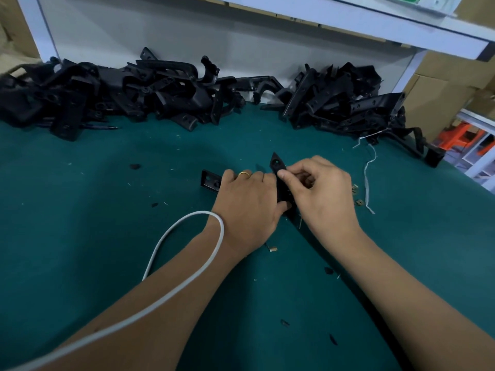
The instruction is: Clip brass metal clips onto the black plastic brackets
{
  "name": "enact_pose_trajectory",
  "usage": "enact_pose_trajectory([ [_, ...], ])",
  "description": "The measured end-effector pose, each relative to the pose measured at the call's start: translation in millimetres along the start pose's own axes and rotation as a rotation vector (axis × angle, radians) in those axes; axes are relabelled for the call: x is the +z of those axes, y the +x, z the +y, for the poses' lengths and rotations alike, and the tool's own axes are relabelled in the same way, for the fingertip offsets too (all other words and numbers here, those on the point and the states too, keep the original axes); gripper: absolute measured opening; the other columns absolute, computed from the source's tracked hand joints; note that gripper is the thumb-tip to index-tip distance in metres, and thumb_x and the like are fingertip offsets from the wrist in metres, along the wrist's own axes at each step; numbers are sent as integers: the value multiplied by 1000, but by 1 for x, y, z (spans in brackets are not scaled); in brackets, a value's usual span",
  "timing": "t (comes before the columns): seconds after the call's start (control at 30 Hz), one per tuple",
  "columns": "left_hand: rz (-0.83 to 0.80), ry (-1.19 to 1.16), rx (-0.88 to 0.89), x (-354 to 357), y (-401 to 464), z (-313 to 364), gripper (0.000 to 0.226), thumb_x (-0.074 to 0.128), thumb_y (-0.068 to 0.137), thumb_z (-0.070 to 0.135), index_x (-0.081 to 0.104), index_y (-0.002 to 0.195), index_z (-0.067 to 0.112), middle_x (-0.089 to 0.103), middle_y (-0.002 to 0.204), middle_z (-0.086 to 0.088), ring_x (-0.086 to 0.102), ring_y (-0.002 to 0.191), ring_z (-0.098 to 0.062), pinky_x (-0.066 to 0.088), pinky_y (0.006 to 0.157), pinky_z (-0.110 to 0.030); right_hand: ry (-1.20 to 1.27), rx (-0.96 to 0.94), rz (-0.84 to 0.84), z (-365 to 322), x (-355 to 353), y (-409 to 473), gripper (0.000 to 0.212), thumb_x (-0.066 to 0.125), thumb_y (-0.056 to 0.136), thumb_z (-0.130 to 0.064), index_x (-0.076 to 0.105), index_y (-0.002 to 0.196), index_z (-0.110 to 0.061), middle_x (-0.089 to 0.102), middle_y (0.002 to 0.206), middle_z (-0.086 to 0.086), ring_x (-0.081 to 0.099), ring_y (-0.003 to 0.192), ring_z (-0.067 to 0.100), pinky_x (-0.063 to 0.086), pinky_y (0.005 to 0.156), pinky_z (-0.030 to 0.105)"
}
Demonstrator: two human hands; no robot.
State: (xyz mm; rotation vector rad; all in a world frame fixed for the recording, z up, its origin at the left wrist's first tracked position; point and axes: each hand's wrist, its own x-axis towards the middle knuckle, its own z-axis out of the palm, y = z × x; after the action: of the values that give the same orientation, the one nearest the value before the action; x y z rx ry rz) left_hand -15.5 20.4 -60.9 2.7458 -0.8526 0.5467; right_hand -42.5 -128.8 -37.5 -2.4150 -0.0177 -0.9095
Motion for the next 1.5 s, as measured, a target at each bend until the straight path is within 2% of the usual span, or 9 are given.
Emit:
enact_pose_trajectory([
  [0.1,-19,-25,-14,-1,1,0,49,41,99,64,54,118,20,66,110,2,59,104,-24,33,93,-42,96,28,-17,9,-6,5,10,73,96,-30,77,95,-20,66,88,-6,61,84,3,43,77,11],
  [0.23,-38,-62,-26,-2,1,-1,46,41,100,65,53,112,22,65,107,4,58,103,-22,33,95,-40,-80,79,100,51,-30,20,22,55,106,-22,76,112,-14,67,104,-2,61,103,19,47,94,32],
  [0.4,-28,-85,-27,-3,1,-1,44,42,100,64,53,110,22,64,104,5,58,101,-21,33,95,-40,-320,139,-141,90,-34,24,22,57,105,-17,75,118,-18,63,118,6,49,116,31,34,97,31],
  [0.53,-26,-85,-30,-3,1,-1,44,43,100,63,53,111,22,65,105,4,58,103,-22,34,96,-41,-439,84,-229,84,-24,26,25,62,103,-32,73,125,-29,62,119,-1,47,114,28,32,95,37],
  [0.73,-17,-93,-27,-4,0,-1,44,43,100,63,54,111,22,64,105,4,58,103,-21,34,98,-41,-397,53,-275,77,-31,29,16,75,93,-12,79,106,-21,62,101,-5,52,110,26,43,94,38],
  [0.93,7,-108,-31,-1,0,-3,44,44,99,63,55,110,23,65,104,4,58,101,-21,34,95,-41,-373,59,-349,61,-37,23,8,74,95,-16,67,95,-18,58,98,-3,50,106,22,44,89,40],
  [1.1,24,-1,-253,0,7,-16,43,46,100,58,55,112,17,66,104,-2,55,107,-28,32,91,-45,197,268,-160,49,-36,19,8,69,98,-9,64,102,-14,65,87,-1,62,76,10,50,72,18],
  [1.23,48,7,-259,3,6,-16,41,47,100,55,56,111,16,65,102,-3,56,103,-28,32,91,-45,626,359,-156,40,-27,12,13,67,98,2,72,109,-5,65,93,17,73,82,21,62,85,31],
  [1.5,75,21,-209,4,6,-11,43,49,99,57,57,111,16,67,103,-3,57,103,-27,33,90,-44,724,393,-197,27,-3,4,10,67,96,7,64,97,-3,71,93,26,78,86,30,63,76,29],
])
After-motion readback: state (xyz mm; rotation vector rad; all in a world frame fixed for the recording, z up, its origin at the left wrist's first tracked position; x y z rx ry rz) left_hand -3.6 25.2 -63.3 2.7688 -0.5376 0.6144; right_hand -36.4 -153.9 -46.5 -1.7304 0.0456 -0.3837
